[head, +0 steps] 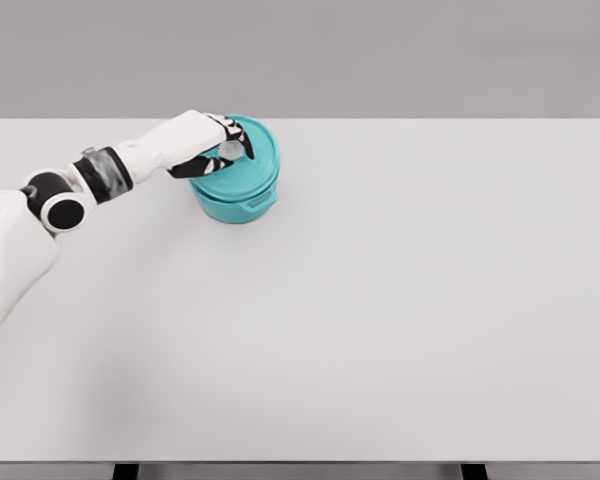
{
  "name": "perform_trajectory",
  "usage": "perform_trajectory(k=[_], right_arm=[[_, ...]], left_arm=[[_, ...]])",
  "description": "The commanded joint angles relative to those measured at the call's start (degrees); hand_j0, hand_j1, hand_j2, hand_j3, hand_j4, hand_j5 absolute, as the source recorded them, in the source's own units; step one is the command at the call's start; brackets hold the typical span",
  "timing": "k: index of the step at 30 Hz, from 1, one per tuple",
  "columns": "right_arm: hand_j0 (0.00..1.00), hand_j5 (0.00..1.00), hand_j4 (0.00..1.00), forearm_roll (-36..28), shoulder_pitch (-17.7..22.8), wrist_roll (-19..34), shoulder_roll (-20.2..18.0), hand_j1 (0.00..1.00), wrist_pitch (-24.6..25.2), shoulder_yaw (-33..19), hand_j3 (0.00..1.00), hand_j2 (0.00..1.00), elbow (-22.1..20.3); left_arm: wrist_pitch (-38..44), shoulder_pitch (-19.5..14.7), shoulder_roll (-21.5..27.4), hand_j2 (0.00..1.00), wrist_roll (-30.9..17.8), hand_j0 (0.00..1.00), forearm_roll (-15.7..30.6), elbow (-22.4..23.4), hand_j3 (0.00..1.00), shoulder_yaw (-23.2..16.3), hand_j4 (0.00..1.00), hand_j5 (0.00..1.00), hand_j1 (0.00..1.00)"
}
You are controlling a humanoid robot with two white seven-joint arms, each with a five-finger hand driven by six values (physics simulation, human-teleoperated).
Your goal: Cover the pot with left arm
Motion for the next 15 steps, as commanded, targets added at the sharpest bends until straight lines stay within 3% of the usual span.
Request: perform_trajectory(k=[1,15], right_arm=[[1.00,1.00,1.00,0.00,0.00,0.01,0.00,1.00,0.00,0.00,1.00,1.00,-0.02],[1.00,1.00,1.00,0.00,0.00,0.01,0.00,1.00,0.00,0.00,1.00,1.00,-0.02]], left_arm=[[0.06,0.00,-0.79,0.52,0.04,0.52,-0.16,0.97,0.52,0.09,0.52,0.52,0.52],[0.06,0.00,-0.79,0.56,0.04,0.56,-0.16,2.29,0.56,0.09,0.56,0.56,0.56]])
